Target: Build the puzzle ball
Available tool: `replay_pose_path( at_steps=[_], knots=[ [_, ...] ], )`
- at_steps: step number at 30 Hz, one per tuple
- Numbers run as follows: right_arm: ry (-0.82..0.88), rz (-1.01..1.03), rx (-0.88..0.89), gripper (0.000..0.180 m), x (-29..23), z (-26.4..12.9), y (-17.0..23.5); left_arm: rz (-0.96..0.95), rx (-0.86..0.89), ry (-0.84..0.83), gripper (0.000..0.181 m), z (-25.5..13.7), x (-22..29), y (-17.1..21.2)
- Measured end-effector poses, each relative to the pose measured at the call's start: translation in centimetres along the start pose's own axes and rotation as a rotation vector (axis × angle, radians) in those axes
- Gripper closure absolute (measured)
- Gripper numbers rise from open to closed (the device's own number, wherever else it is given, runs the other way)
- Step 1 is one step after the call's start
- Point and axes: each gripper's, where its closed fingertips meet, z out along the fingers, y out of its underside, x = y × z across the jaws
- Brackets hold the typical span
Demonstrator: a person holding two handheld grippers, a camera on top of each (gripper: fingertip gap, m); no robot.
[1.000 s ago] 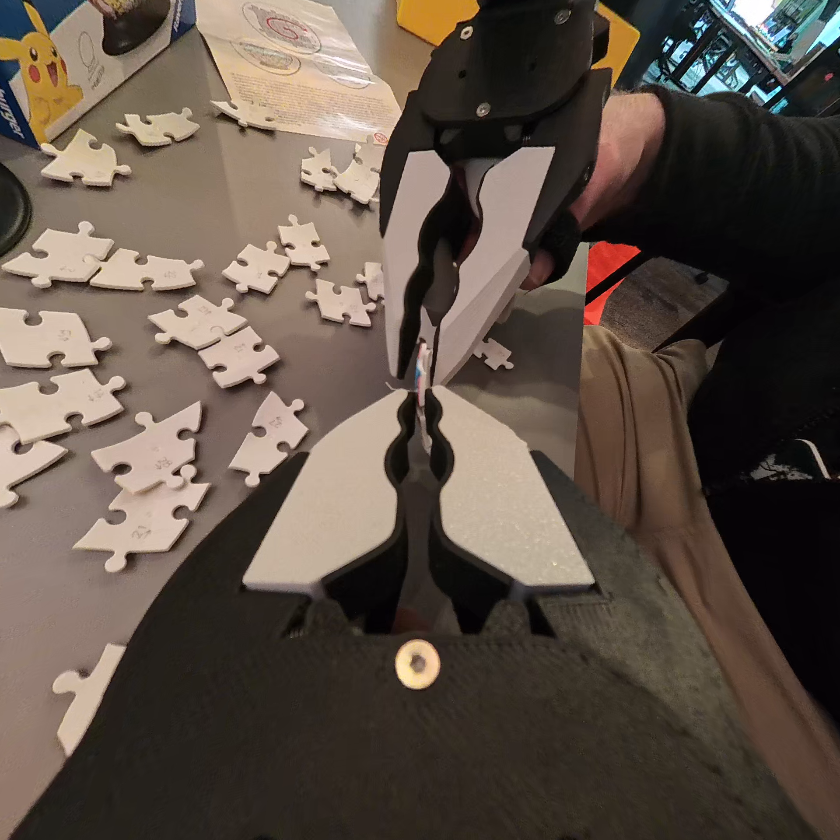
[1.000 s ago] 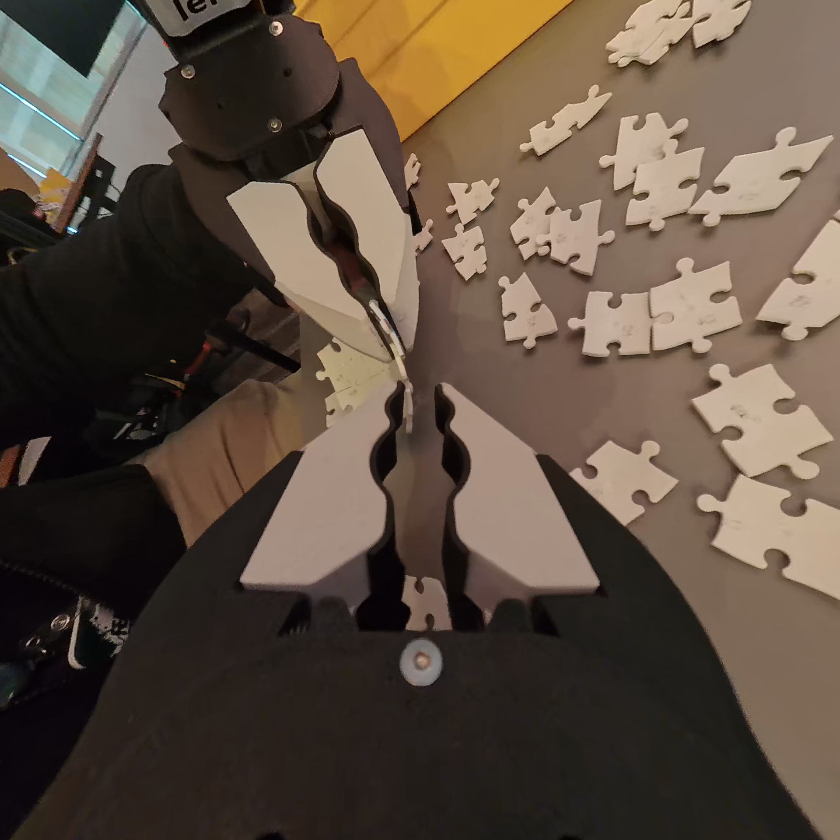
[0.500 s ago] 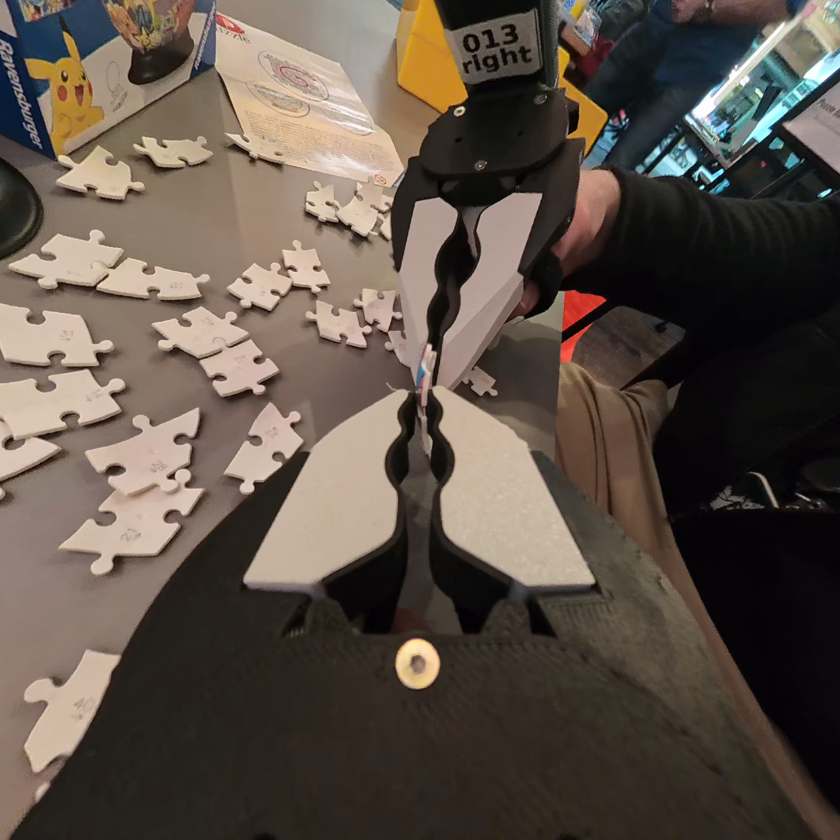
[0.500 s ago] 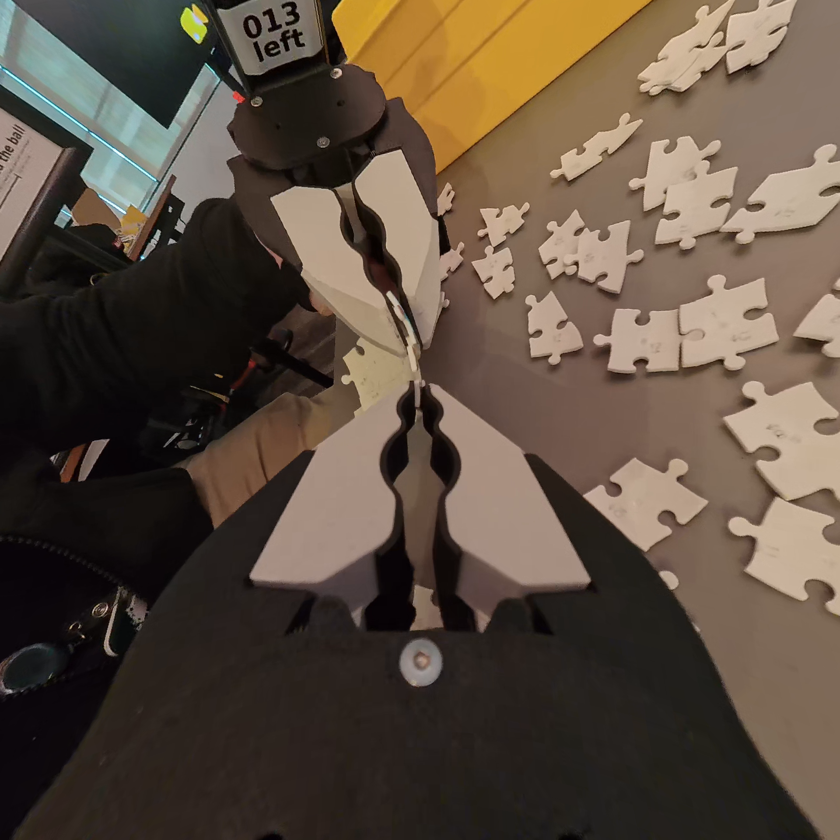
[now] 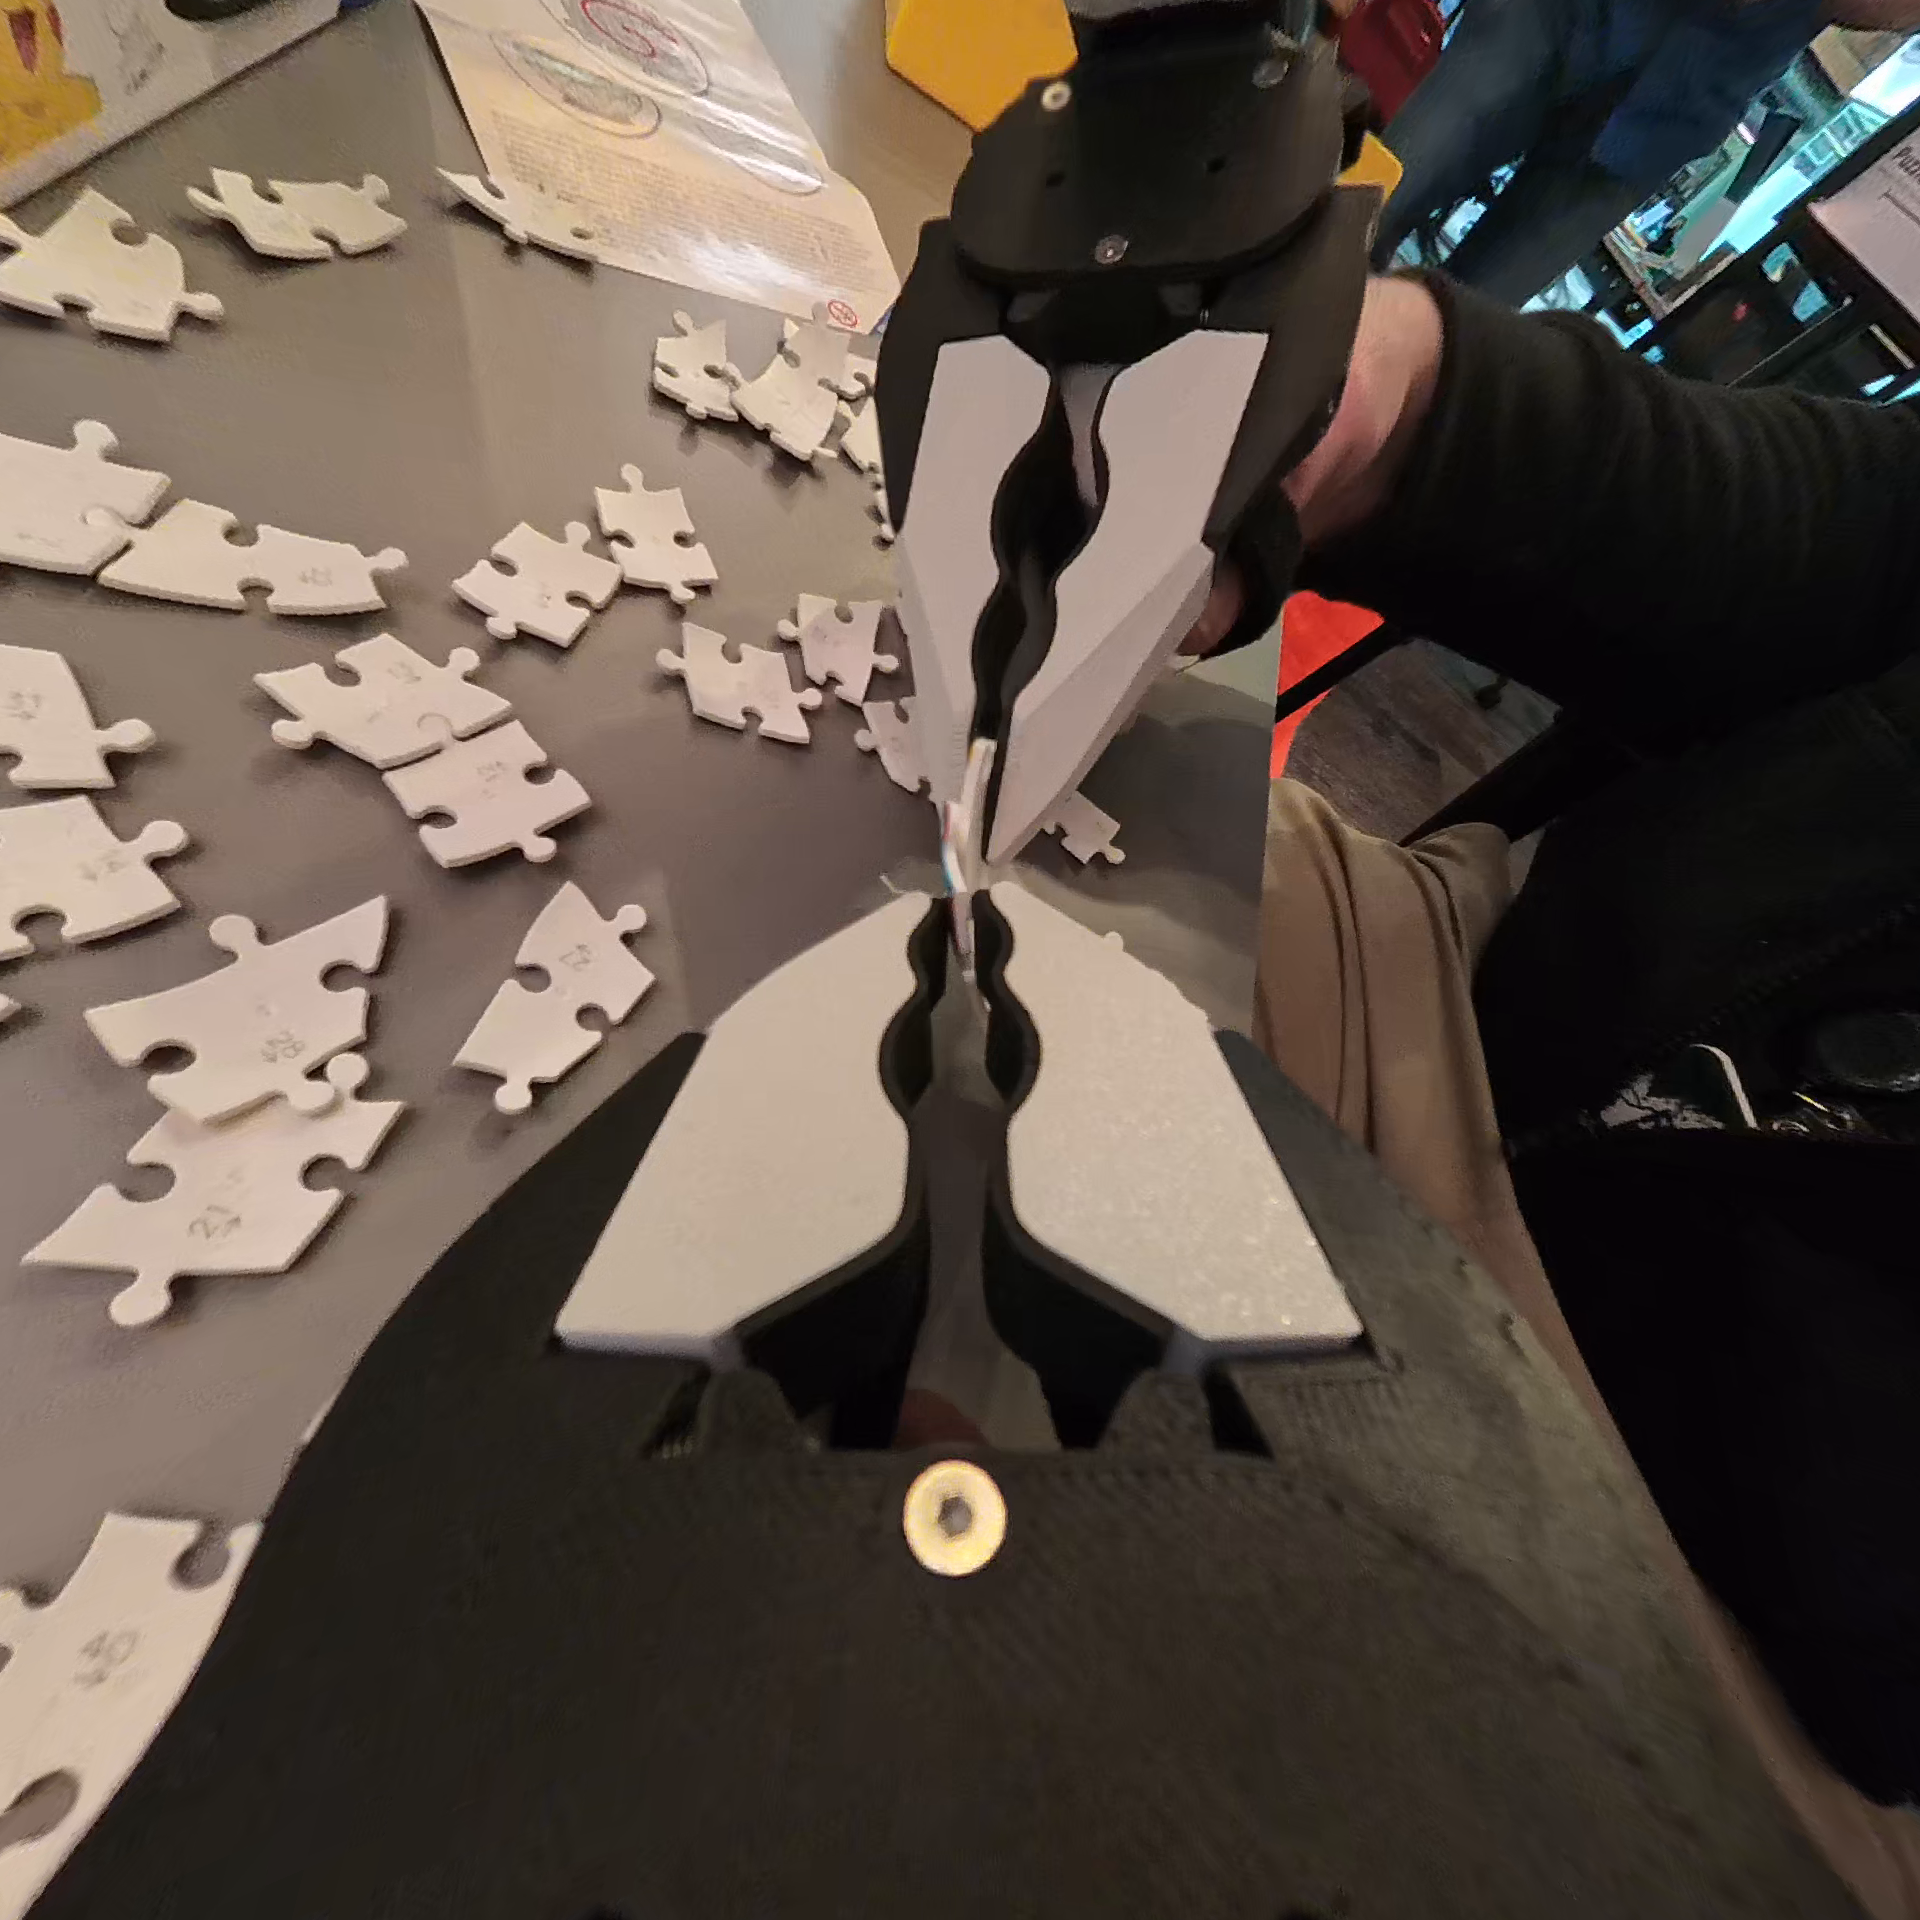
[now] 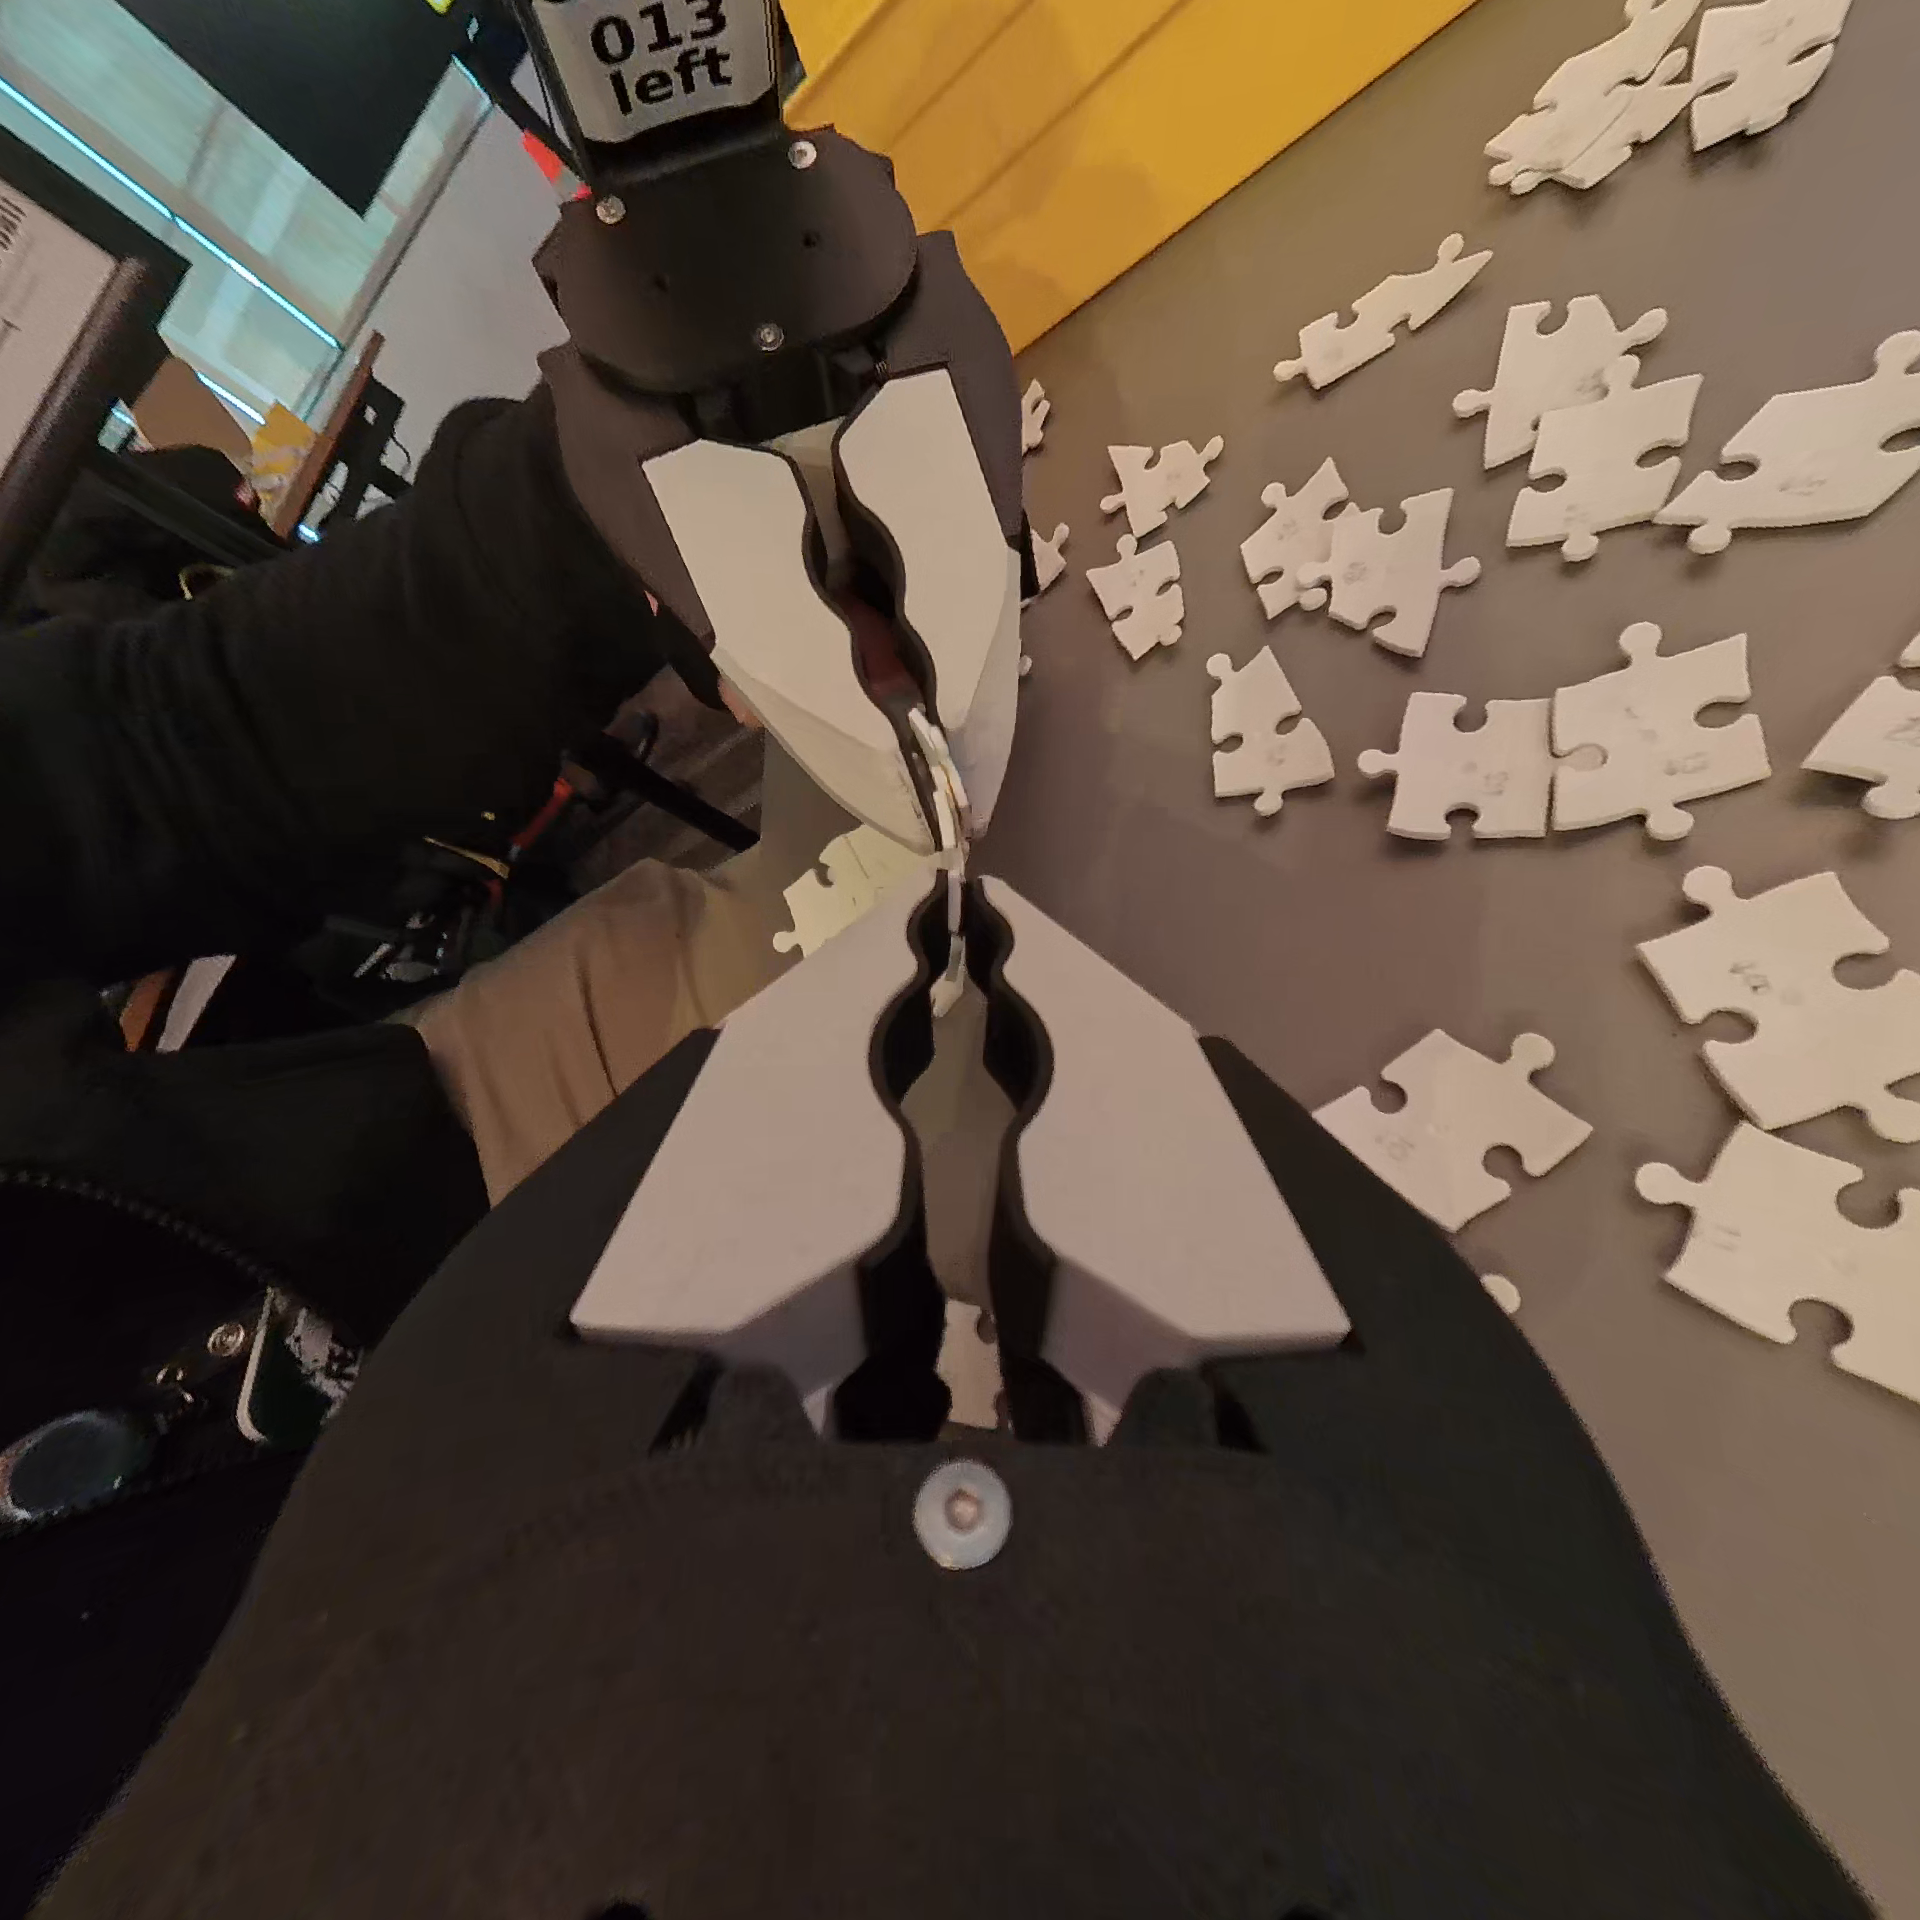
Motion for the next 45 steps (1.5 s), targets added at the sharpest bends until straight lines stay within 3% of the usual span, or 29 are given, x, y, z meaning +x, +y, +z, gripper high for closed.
replay_pose_path(
  at_steps=[16,45],
  knots=[
    [0.051,-0.074,-0.172,0.180,0.4,0.2,2.6,0.029,-0.058,-0.044,0.178,0.6,-0.3,0.6],
    [0.117,-0.017,-0.192,0.176,1.4,0.5,2.8,0.187,-0.146,-0.109,0.177,1.4,-0.2,1.6]
  ],
)
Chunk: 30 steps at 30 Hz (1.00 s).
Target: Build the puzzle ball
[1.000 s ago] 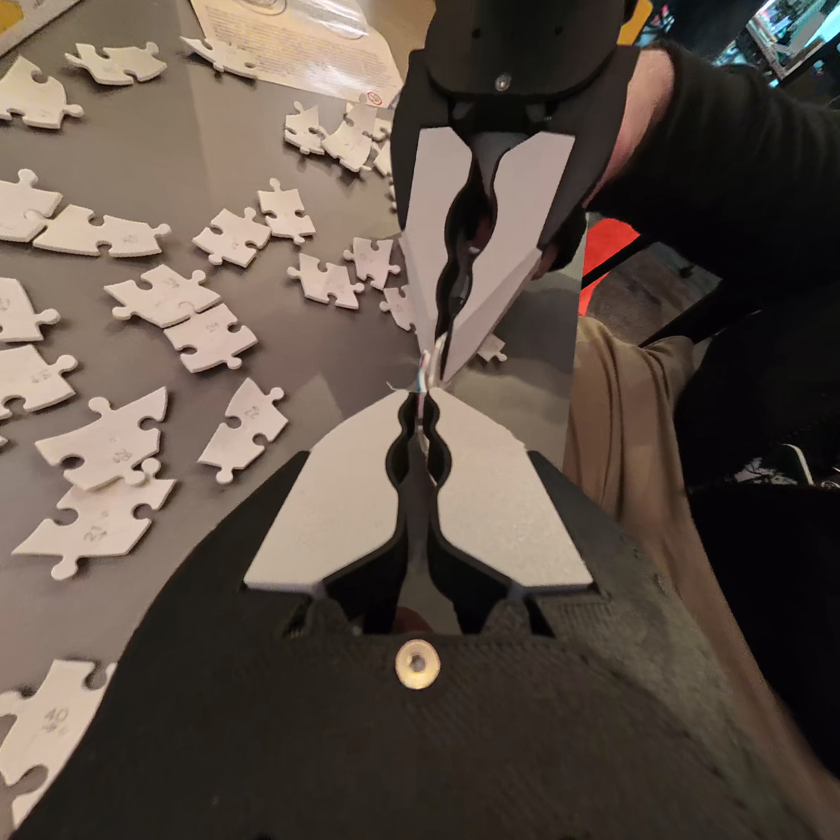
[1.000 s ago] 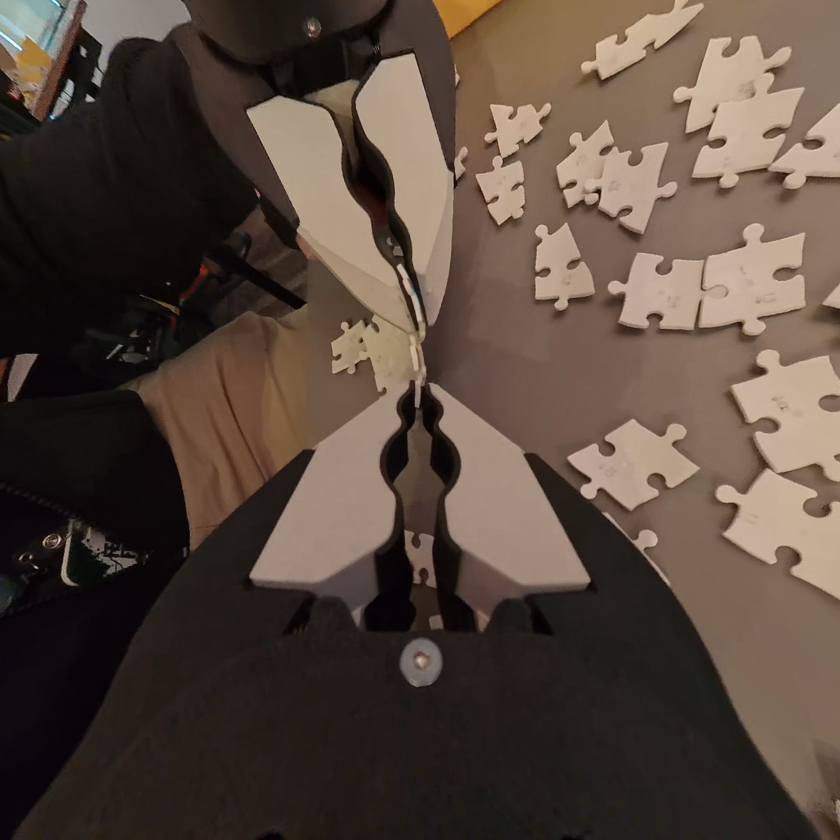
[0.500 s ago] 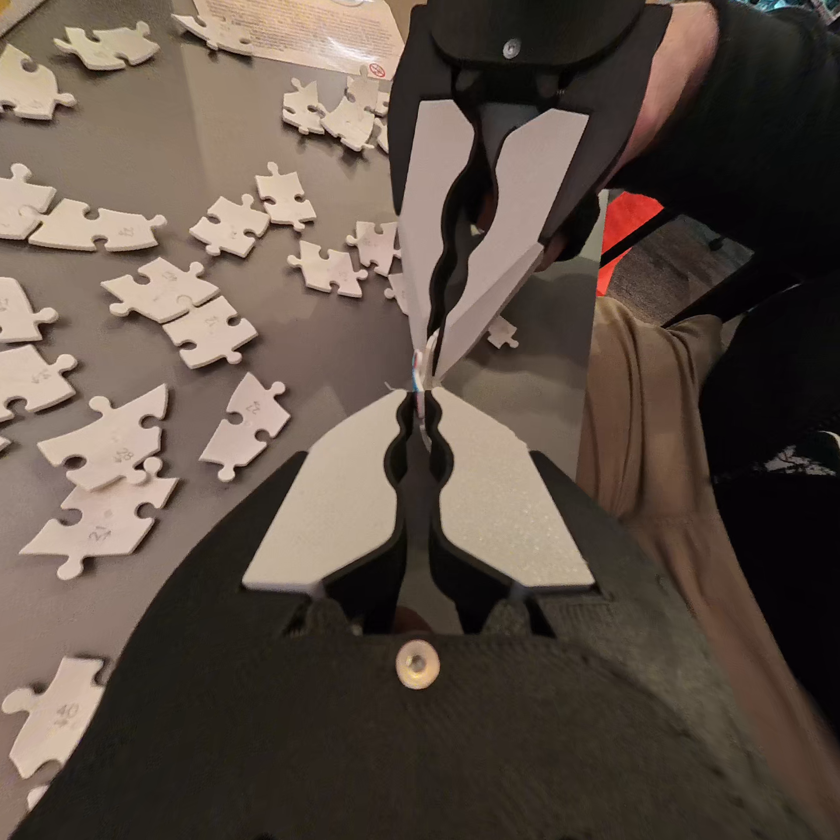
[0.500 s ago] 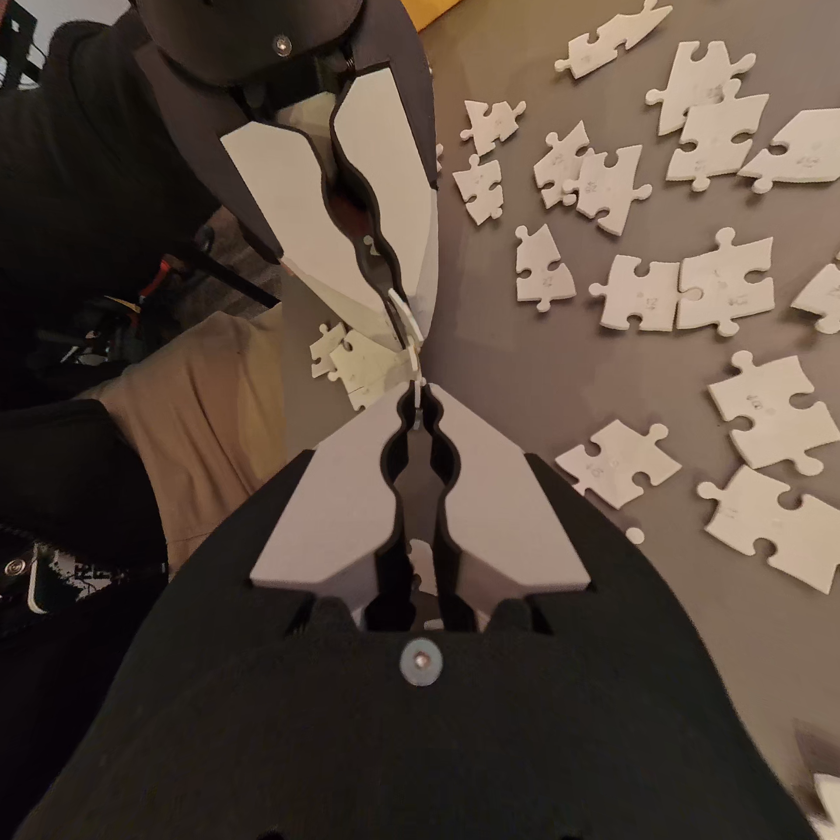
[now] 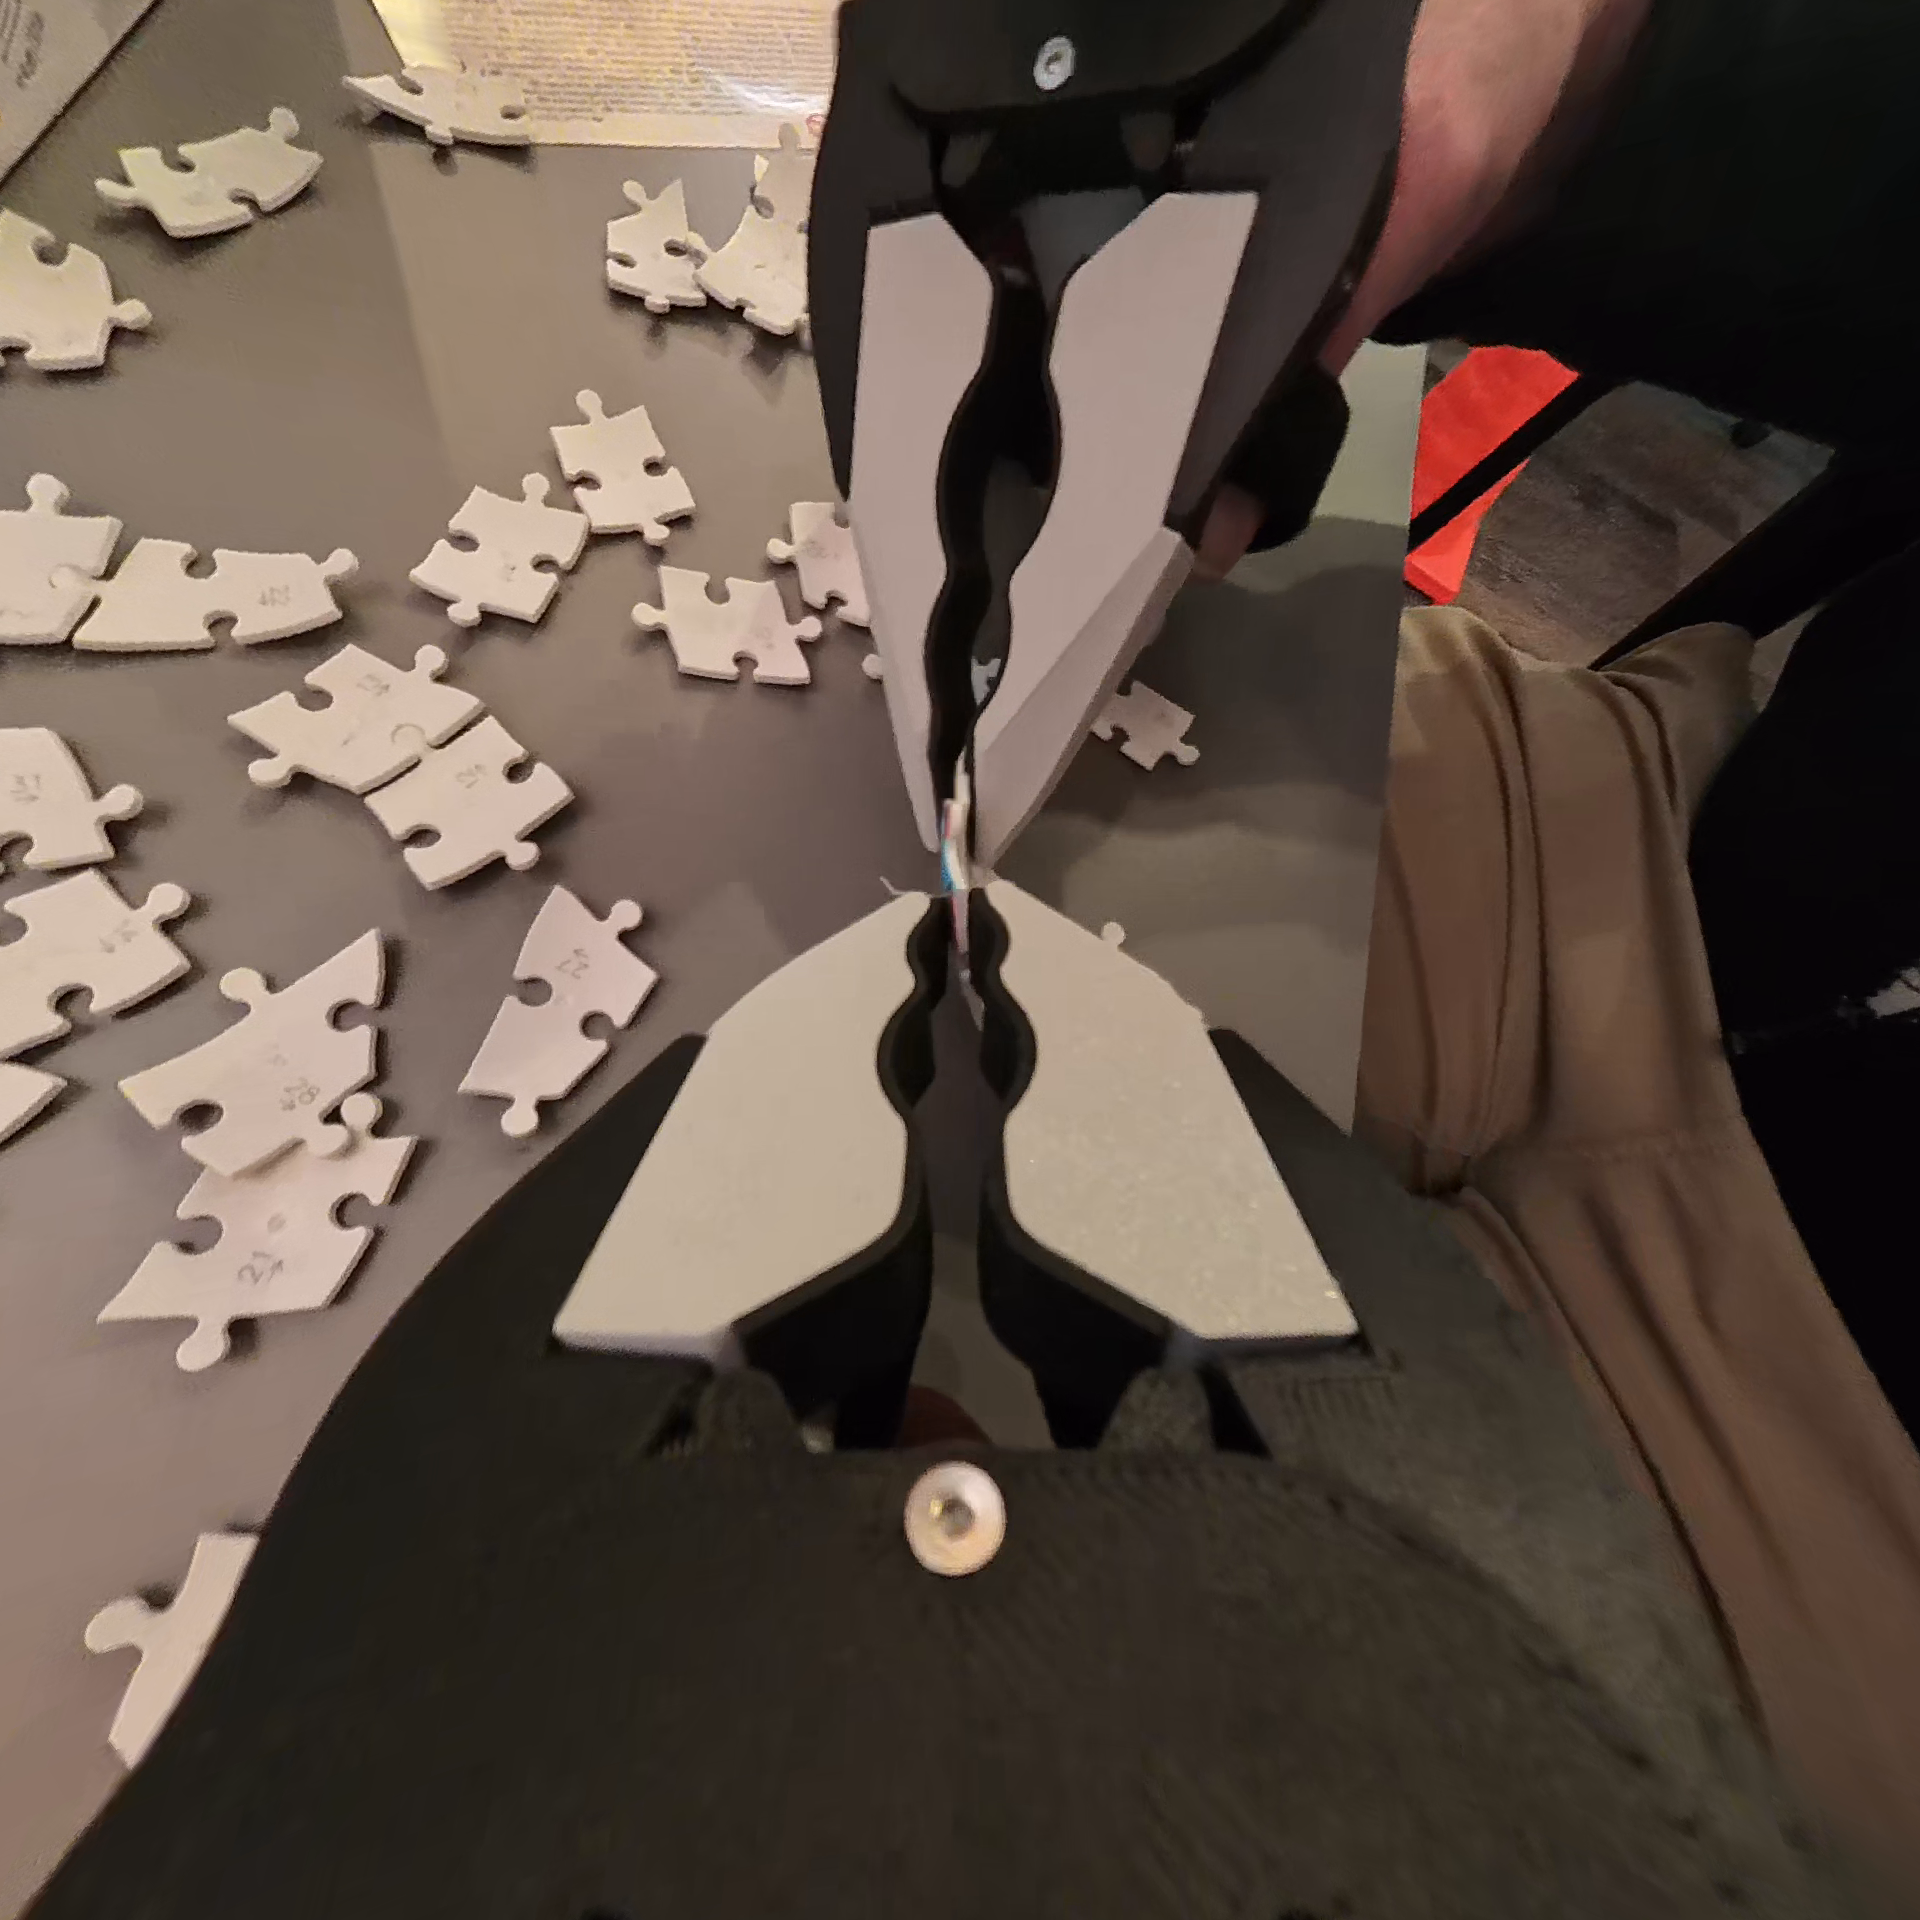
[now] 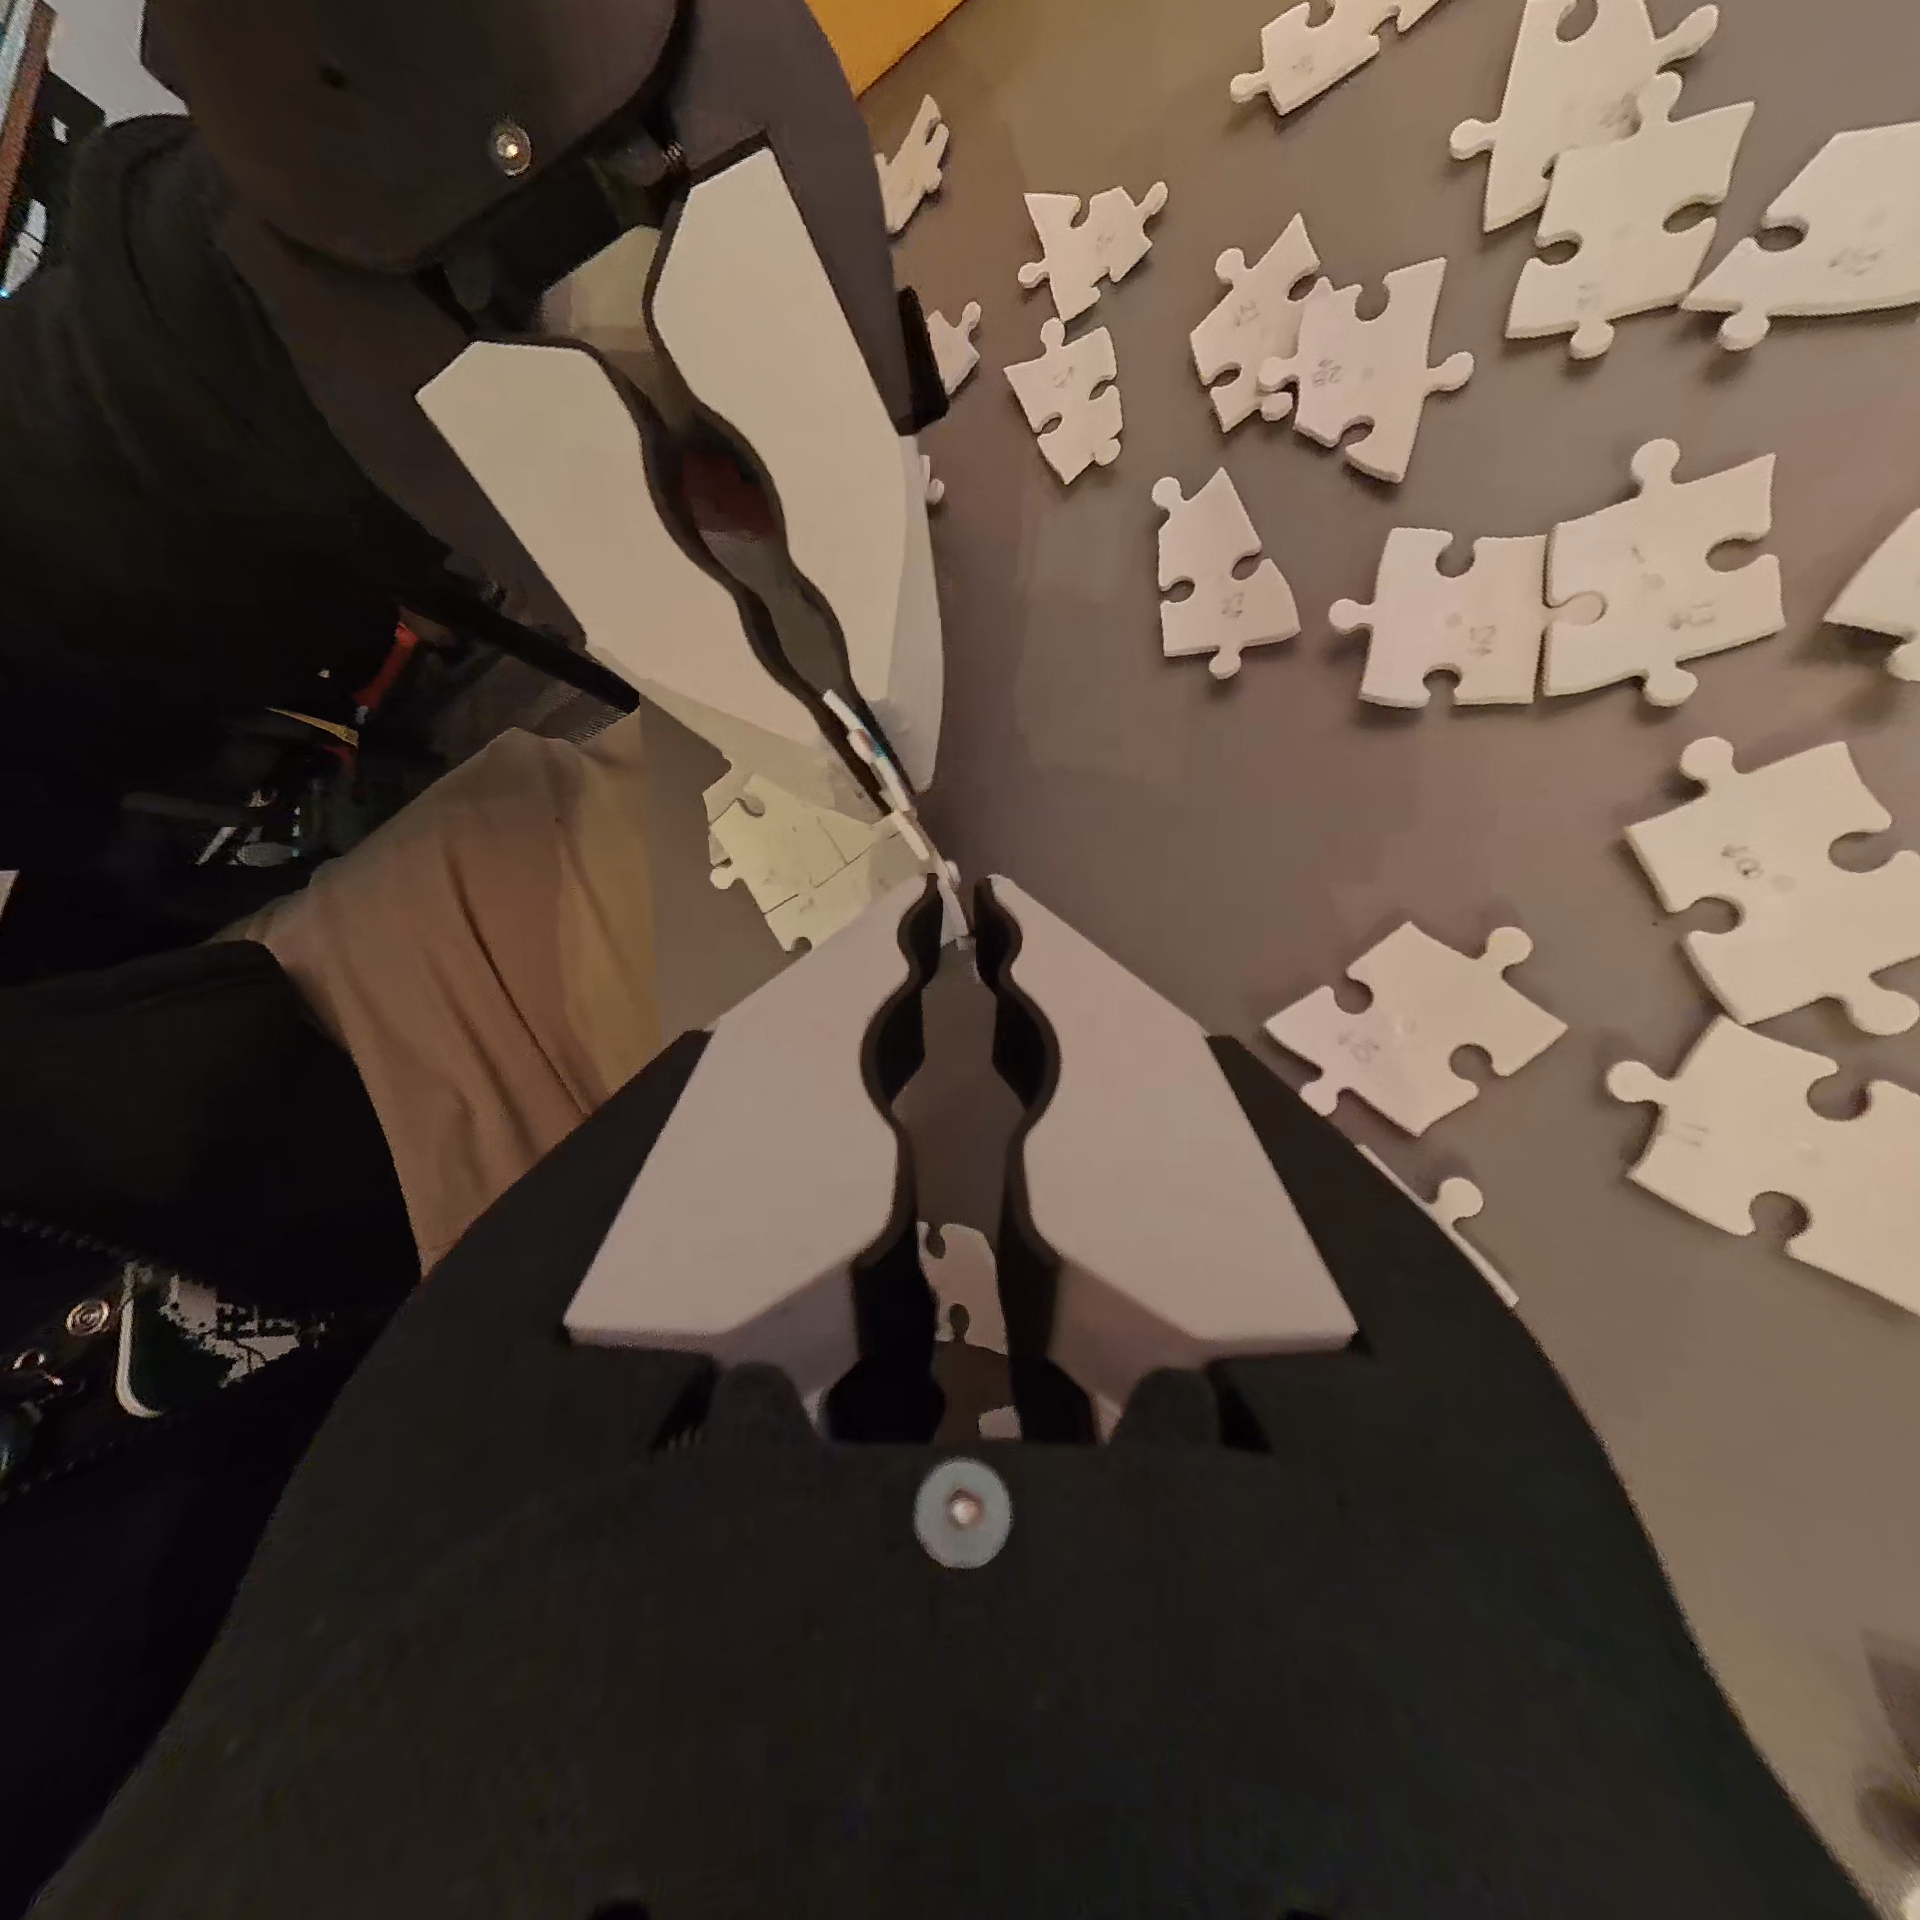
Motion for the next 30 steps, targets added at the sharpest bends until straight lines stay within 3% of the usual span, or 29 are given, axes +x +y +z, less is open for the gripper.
replay_pose_path(
  at_steps=[11,15,30],
  knots=[
    [-0.017,0.057,0.077,0.170,-0.1,-0.2,-1.1,0.051,0.001,-0.059,0.178,-0.4,-0.4,-0.6],
    [-0.032,0.059,0.092,0.177,-0.2,-0.2,-1.2,0.037,0.012,-0.062,0.178,-0.4,-0.5,-0.6],
    [-0.215,0.256,0.230,0.177,-0.5,-0.5,-2.4,-0.007,0.177,-0.016,0.177,-1.2,-0.5,-1.7]
  ],
)
